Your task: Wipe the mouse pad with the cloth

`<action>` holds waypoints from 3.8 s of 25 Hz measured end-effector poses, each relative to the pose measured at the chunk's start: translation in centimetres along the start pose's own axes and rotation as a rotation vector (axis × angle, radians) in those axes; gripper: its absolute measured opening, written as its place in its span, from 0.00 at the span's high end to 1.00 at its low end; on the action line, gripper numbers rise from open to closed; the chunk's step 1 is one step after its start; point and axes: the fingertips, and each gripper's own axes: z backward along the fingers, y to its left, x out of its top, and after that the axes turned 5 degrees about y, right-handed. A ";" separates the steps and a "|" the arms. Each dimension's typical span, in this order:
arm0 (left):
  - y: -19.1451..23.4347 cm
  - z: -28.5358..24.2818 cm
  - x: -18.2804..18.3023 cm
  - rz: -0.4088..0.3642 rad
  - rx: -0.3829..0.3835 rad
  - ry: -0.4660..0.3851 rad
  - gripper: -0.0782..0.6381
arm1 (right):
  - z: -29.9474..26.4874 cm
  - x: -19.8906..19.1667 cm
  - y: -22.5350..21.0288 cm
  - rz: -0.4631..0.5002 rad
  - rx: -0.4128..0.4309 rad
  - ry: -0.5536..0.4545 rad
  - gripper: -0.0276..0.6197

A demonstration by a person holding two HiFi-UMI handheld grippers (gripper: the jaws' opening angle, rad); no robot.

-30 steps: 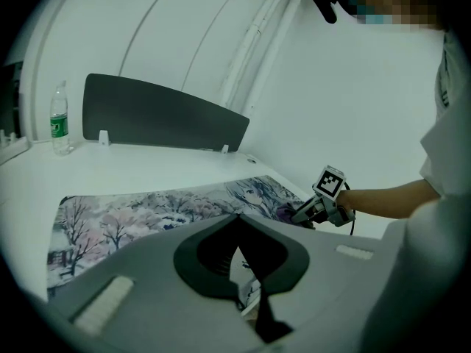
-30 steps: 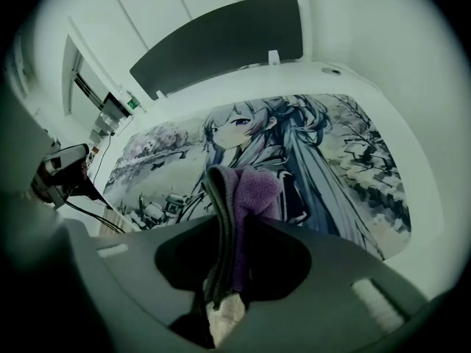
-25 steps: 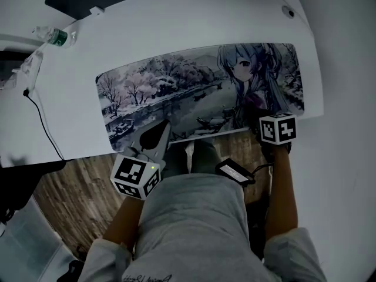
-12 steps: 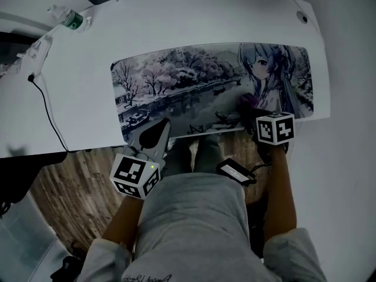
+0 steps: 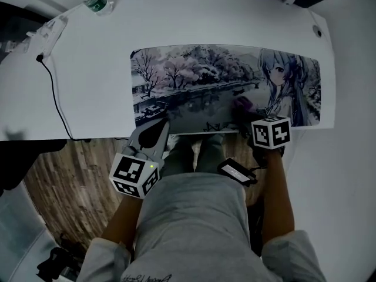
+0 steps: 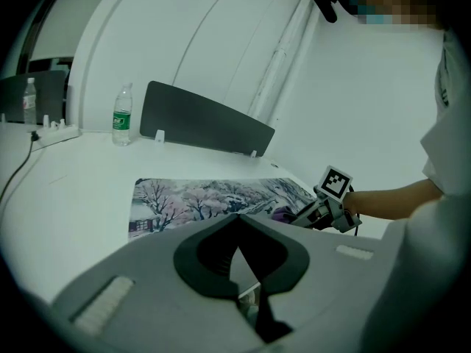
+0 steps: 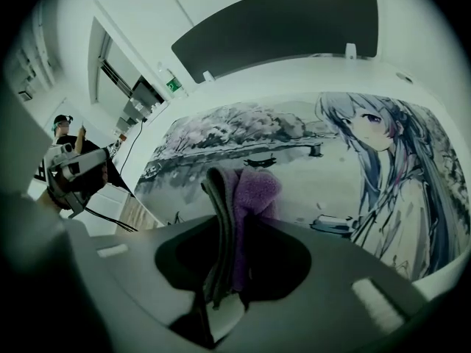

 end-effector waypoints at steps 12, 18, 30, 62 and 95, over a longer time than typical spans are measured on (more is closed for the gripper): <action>4.4 3.4 -1.6 0.076 0.083 -0.046 0.87 | -3.8 1.6 7.9 0.116 0.140 0.068 0.81; 6.1 5.2 -2.3 0.103 0.121 -0.067 0.87 | -5.2 2.1 10.8 0.172 0.188 0.106 0.81; 9.2 9.9 -3.9 0.165 0.225 -0.112 0.87 | -8.0 3.0 17.3 0.293 0.265 0.162 0.81; 12.9 18.3 -8.5 0.323 0.455 -0.193 0.87 | -13.6 4.0 30.2 0.563 0.433 0.266 0.81; 11.4 11.8 -1.9 0.170 0.319 -0.134 0.87 | -9.4 6.9 28.3 0.572 0.485 0.119 0.81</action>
